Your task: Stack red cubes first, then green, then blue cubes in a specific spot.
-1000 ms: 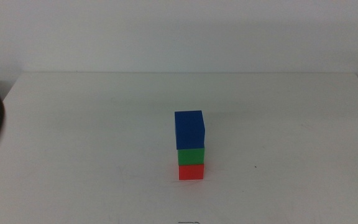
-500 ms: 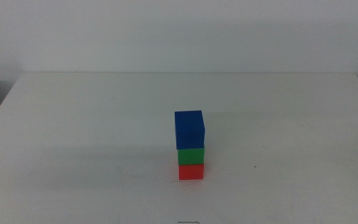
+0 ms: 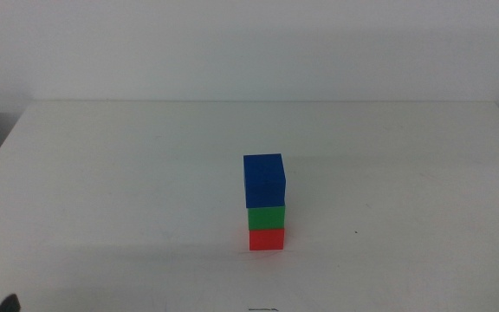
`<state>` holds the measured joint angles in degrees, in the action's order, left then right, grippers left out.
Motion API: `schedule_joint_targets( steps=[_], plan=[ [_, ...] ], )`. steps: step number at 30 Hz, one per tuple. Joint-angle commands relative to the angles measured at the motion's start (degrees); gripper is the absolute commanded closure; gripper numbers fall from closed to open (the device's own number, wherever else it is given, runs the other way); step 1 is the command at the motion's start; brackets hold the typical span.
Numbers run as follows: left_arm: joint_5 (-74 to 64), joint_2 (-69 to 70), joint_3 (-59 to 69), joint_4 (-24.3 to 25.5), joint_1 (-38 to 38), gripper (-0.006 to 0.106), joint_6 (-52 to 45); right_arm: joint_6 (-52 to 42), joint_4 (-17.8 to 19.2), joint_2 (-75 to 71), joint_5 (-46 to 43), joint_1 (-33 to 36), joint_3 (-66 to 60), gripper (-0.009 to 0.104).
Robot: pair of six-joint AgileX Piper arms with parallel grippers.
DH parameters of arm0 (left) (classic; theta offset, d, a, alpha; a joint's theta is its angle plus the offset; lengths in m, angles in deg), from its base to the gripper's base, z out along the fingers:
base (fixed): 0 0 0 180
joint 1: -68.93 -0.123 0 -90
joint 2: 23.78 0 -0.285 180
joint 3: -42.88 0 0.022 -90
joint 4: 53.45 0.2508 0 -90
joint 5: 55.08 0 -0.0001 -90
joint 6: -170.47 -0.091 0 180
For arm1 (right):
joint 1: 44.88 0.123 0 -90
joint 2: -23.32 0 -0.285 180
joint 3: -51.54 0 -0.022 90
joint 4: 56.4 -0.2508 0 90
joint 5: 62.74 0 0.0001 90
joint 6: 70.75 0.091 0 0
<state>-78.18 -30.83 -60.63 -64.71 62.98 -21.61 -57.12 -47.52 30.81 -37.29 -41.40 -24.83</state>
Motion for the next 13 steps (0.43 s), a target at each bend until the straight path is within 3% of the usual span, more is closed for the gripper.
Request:
schedule_joint_targets(
  steps=[1,13],
  plan=[
    [4.84,0.77,-0.11,-1.06,0.10,0.009,0.59,-0.49,0.65,0.00,-5.95,-0.39,0.15,0.013],
    [6.69,0.77,2.24,-0.63,0.10,0.009,0.59,-0.49,0.65,-1.54,-5.55,-0.39,-0.27,0.013]
  ],
)
